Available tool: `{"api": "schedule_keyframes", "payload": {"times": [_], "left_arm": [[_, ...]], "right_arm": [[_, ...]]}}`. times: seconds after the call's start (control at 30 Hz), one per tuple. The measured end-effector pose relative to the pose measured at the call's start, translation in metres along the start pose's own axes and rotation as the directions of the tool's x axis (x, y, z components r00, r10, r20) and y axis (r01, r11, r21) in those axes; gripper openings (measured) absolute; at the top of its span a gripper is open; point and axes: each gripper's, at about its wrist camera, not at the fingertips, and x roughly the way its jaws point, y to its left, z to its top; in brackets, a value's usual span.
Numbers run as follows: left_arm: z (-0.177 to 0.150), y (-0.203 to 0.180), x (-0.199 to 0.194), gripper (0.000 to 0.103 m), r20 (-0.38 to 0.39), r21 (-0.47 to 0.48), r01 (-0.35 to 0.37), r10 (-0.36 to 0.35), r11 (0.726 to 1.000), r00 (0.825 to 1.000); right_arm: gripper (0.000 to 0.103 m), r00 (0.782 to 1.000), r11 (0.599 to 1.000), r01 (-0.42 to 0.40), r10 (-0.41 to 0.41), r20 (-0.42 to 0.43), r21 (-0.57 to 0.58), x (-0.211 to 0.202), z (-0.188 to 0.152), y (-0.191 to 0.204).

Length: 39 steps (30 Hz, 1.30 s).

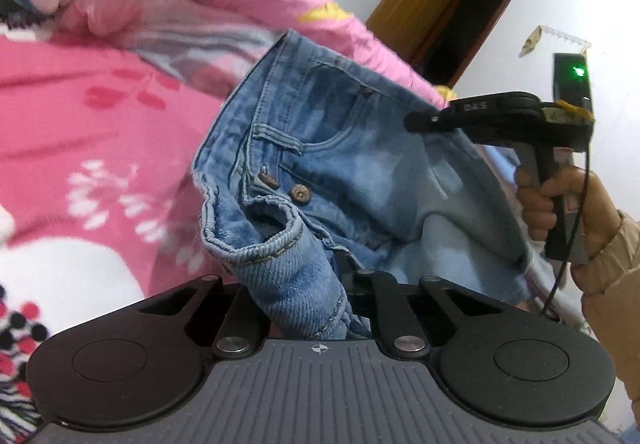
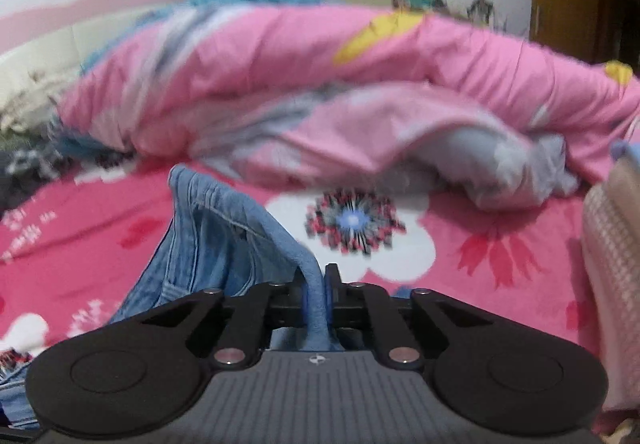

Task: Fold clothes
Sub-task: 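Grasp the jeans waistband with the left gripper while the right gripper holds the other waistband end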

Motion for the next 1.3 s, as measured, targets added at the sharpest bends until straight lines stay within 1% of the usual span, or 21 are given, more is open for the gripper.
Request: {"api": "schedule_keyframes", "payload": {"times": [0.13,0.23,0.33,0.43,0.5,0.57,0.67,0.8,0.93,1.0,1.1,1.17,1.23,1.3], "left_arm": [[0.014,-0.009,-0.023,0.007,0.084,0.032,0.010,-0.013,0.999,0.996],[0.025,-0.016,-0.038,0.007,0.137,0.053,0.004,-0.012,0.999,0.991],[0.033,-0.020,-0.054,0.006,0.192,0.069,-0.010,-0.003,0.998,0.981],[0.041,-0.022,-0.072,0.006,0.256,0.089,-0.027,0.004,0.996,0.967],[0.047,-0.017,-0.082,0.006,0.295,0.088,-0.053,0.025,0.995,0.955],[0.053,-0.008,-0.091,0.006,0.329,0.077,-0.083,0.053,0.994,0.943],[0.062,0.014,-0.100,0.006,0.361,0.041,-0.135,0.111,0.990,0.926],[0.071,0.052,-0.112,0.005,0.389,-0.024,-0.191,0.185,0.981,0.902],[0.079,0.091,-0.123,0.005,0.418,-0.086,-0.239,0.253,0.967,0.873],[0.082,0.109,-0.128,0.005,0.432,-0.124,-0.266,0.293,0.956,0.853],[0.087,0.141,-0.141,0.005,0.463,-0.201,-0.303,0.363,0.932,0.808],[0.089,0.159,-0.146,0.005,0.465,-0.245,-0.337,0.415,0.909,0.782],[0.084,0.177,-0.147,0.005,0.428,-0.297,-0.380,0.478,0.876,0.767],[0.077,0.197,-0.143,0.005,0.359,-0.355,-0.400,0.518,0.845,0.776]], "right_arm": [[0.004,0.993,1.000,-0.011,0.014,0.116,-0.021,-0.040,0.013,0.011],[0.004,0.985,1.000,-0.005,0.008,0.171,-0.019,-0.060,0.020,0.016],[0.004,0.976,1.000,-0.023,0.022,0.218,0.003,-0.075,0.029,0.018],[0.004,0.961,0.999,-0.046,0.046,0.271,-0.006,-0.087,0.044,0.027],[0.004,0.951,0.997,-0.071,0.076,0.301,-0.026,-0.090,0.057,0.037],[0.004,0.944,0.995,-0.090,0.101,0.314,-0.051,-0.085,0.069,0.051],[0.004,0.942,0.990,-0.117,0.135,0.308,-0.076,-0.063,0.087,0.073],[0.004,0.947,0.984,-0.144,0.167,0.275,-0.100,-0.016,0.108,0.109],[0.004,0.951,0.975,-0.182,0.207,0.228,-0.123,0.038,0.125,0.148],[0.004,0.951,0.969,-0.204,0.229,0.207,-0.137,0.065,0.132,0.169],[0.004,0.943,0.957,-0.248,0.275,0.188,-0.153,0.103,0.145,0.201],[0.004,0.934,0.945,-0.285,0.311,0.173,-0.160,0.132,0.151,0.221],[0.004,0.934,0.936,-0.308,0.332,0.135,-0.170,0.164,0.147,0.237],[0.004,0.938,0.928,-0.324,0.341,0.067,-0.183,0.201,0.136,0.254]]}}
